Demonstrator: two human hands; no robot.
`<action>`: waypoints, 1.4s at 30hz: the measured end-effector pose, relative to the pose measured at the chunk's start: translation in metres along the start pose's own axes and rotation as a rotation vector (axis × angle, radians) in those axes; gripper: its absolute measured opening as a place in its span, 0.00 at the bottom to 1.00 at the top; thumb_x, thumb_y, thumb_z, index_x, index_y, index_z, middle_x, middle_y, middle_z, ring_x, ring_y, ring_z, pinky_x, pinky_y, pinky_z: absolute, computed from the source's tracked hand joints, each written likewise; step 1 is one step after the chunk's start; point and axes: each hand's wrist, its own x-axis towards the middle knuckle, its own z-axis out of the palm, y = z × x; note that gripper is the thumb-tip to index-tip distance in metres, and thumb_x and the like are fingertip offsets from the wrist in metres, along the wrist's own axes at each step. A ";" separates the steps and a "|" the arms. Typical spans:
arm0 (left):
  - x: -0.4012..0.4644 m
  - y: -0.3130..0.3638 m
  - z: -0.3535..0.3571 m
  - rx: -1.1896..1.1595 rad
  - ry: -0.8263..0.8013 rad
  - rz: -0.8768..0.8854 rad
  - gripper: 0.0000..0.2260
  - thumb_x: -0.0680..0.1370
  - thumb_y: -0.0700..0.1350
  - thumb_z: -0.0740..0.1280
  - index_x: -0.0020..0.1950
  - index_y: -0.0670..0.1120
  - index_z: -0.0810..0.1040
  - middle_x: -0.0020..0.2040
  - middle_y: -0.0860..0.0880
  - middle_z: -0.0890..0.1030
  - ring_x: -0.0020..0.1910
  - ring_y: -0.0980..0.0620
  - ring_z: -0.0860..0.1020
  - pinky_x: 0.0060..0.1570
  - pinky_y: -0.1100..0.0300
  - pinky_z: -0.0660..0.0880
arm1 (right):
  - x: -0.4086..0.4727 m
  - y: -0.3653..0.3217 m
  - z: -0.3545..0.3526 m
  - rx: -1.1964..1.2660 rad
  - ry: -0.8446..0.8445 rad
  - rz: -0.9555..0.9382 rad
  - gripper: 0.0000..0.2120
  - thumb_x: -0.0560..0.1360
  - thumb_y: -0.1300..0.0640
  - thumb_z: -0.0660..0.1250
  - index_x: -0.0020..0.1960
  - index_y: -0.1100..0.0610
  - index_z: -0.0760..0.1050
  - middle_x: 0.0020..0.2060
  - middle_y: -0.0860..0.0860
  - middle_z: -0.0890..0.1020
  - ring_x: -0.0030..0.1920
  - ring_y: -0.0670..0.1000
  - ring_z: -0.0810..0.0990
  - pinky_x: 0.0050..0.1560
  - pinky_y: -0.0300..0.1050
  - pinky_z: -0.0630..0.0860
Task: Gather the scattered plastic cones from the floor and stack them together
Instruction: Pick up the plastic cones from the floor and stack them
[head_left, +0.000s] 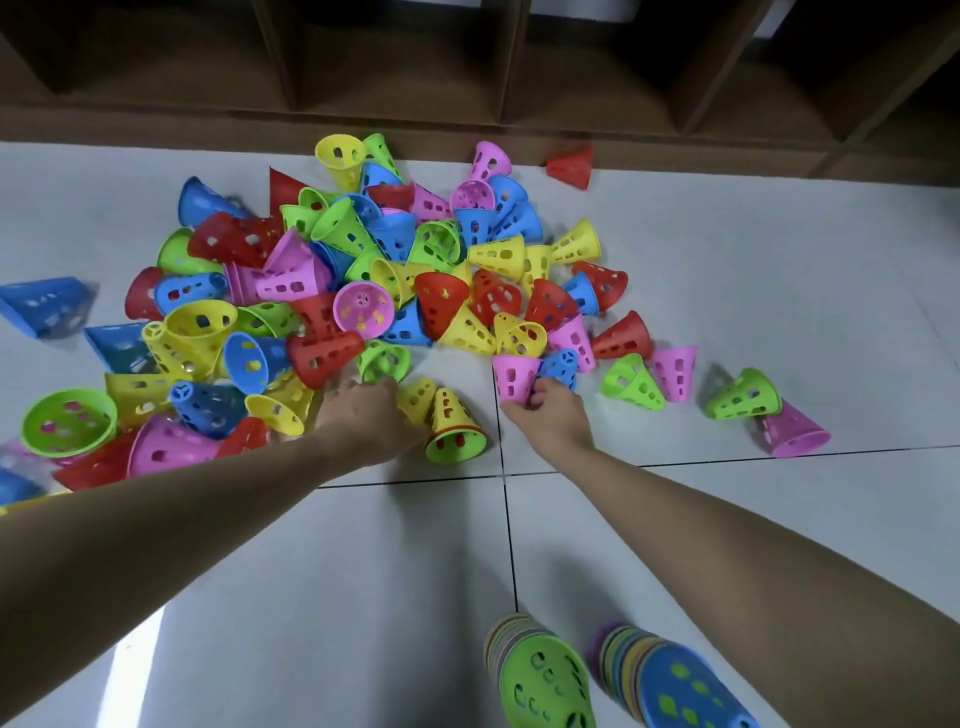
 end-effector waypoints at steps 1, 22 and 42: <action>-0.001 -0.003 0.004 0.006 -0.030 0.011 0.34 0.73 0.67 0.66 0.70 0.46 0.70 0.64 0.42 0.78 0.67 0.40 0.72 0.67 0.47 0.67 | 0.002 -0.003 0.004 0.009 0.021 0.008 0.15 0.69 0.46 0.76 0.45 0.55 0.76 0.38 0.50 0.82 0.42 0.53 0.81 0.42 0.47 0.78; -0.051 -0.022 0.021 -0.677 -0.019 -0.018 0.29 0.72 0.72 0.65 0.51 0.46 0.75 0.38 0.48 0.78 0.41 0.48 0.77 0.37 0.55 0.69 | -0.038 0.002 -0.047 0.139 -0.237 -0.167 0.09 0.79 0.53 0.69 0.56 0.56 0.75 0.47 0.56 0.83 0.37 0.50 0.83 0.38 0.41 0.74; -0.216 0.043 0.012 -0.758 0.003 0.708 0.24 0.70 0.58 0.75 0.62 0.56 0.72 0.51 0.62 0.79 0.53 0.59 0.76 0.52 0.69 0.68 | -0.228 0.022 -0.222 -0.379 -0.398 -0.448 0.19 0.78 0.50 0.70 0.65 0.34 0.73 0.39 0.40 0.82 0.35 0.43 0.74 0.40 0.34 0.73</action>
